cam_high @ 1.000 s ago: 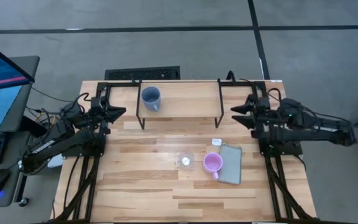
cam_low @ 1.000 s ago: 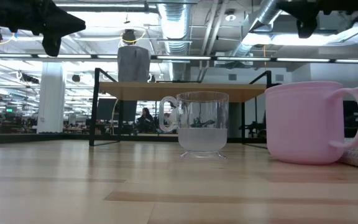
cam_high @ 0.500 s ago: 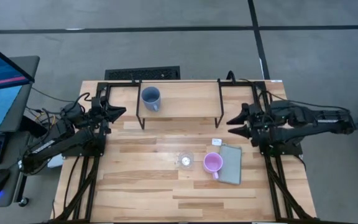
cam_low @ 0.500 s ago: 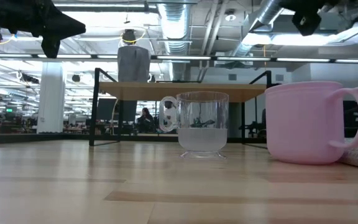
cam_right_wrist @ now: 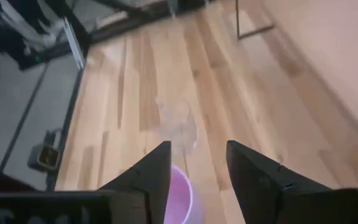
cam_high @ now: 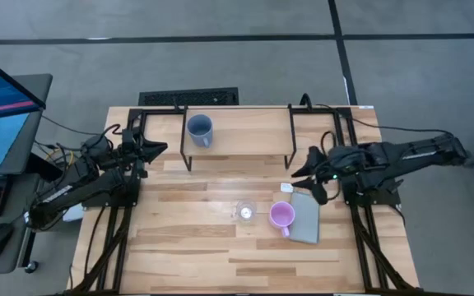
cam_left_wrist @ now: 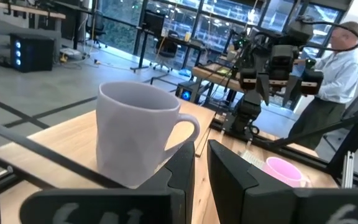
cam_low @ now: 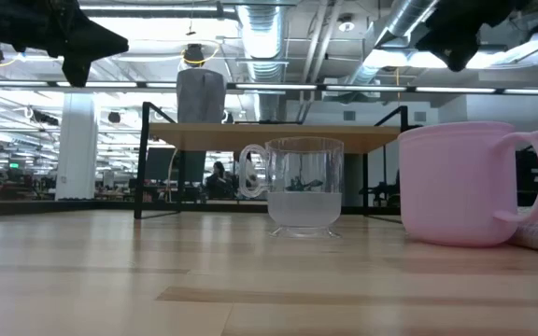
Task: Stack small to large cups/mugs on shelf
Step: Put the pink cup on the shelf
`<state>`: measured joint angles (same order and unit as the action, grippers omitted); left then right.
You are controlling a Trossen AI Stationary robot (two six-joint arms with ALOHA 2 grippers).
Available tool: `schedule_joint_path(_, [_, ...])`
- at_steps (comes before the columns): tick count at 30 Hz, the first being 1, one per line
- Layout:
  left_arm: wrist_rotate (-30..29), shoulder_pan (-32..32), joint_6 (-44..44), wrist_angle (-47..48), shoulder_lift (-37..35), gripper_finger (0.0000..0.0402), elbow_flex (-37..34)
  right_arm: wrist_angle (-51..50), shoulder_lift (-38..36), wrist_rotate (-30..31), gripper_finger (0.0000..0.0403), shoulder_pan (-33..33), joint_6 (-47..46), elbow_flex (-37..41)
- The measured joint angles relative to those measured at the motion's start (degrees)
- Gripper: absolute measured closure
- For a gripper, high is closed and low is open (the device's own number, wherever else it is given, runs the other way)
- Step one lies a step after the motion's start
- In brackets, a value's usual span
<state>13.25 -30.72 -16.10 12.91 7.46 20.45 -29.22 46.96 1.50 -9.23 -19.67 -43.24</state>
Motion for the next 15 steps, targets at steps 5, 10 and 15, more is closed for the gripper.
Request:
schedule_joint_path(5, [0.0, 0.0, 0.0, 1.5, 0.0, 0.0368, 0.0, -3.6, 5.8, -2.8, 0.024, -2.6, -2.0, -1.9])
schedule_joint_path(10, [0.0, 0.0, 0.0, 2.5, 0.0, 0.0368, 0.0, -6.4, 12.1, -3.2, 0.0245, -5.5, -2.8, -2.7])
schedule_joint_path(15, [0.0, 0.0, 0.0, 3.1, 0.0, 0.0368, 0.0, -7.0, 17.5, -3.2, 0.0245, -7.2, -2.9, -2.7])
